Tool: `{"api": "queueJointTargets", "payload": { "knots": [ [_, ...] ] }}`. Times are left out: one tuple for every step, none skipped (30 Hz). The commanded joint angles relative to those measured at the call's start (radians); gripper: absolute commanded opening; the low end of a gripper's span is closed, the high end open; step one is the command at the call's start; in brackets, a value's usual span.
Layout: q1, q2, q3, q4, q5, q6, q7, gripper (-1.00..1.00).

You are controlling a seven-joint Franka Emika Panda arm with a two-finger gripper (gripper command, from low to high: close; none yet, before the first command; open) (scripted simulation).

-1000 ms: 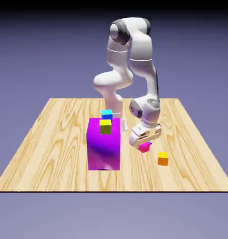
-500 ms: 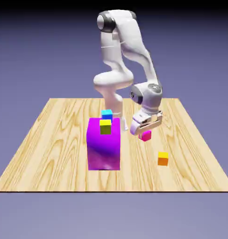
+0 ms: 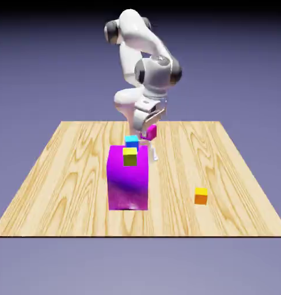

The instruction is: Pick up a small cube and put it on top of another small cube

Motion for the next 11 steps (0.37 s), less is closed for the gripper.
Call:
{"api": "queueJointTargets", "payload": {
  "knots": [
    [-0.014, -0.035, -0.013, 0.012, -0.018, -0.042, -0.043, -1.0],
    [-0.023, -0.055, -0.021, 0.019, -0.027, -0.067, -0.068, -1.0],
    [-0.023, -0.055, -0.021, 0.019, -0.027, -0.067, -0.068, -1.0],
    [-0.029, -0.047, -0.032, -0.016, -0.041, -0.024, -0.065, -1.0],
    [-0.036, -0.039, -0.043, -0.052, -0.054, 0.019, -0.062, -1.0],
    [-0.043, -0.031, -0.055, -0.087, -0.067, 0.063, -0.059, -1.0],
    [-0.049, -0.023, -0.066, -0.122, -0.08, 0.106, -0.056, -1.0],
    [-0.052, -0.02, -0.071, -0.137, -0.085, 0.124, -0.055, -1.0],
    [-0.052, -0.02, -0.071, -0.137, -0.085, 0.124, -0.055, 1.0],
    [-0.052, -0.02, -0.071, -0.137, -0.085, 0.124, -0.055, 1.0],
    [-0.045, -0.028, -0.059, -0.102, -0.072, 0.081, -0.058, 1.0]
  ]
}}
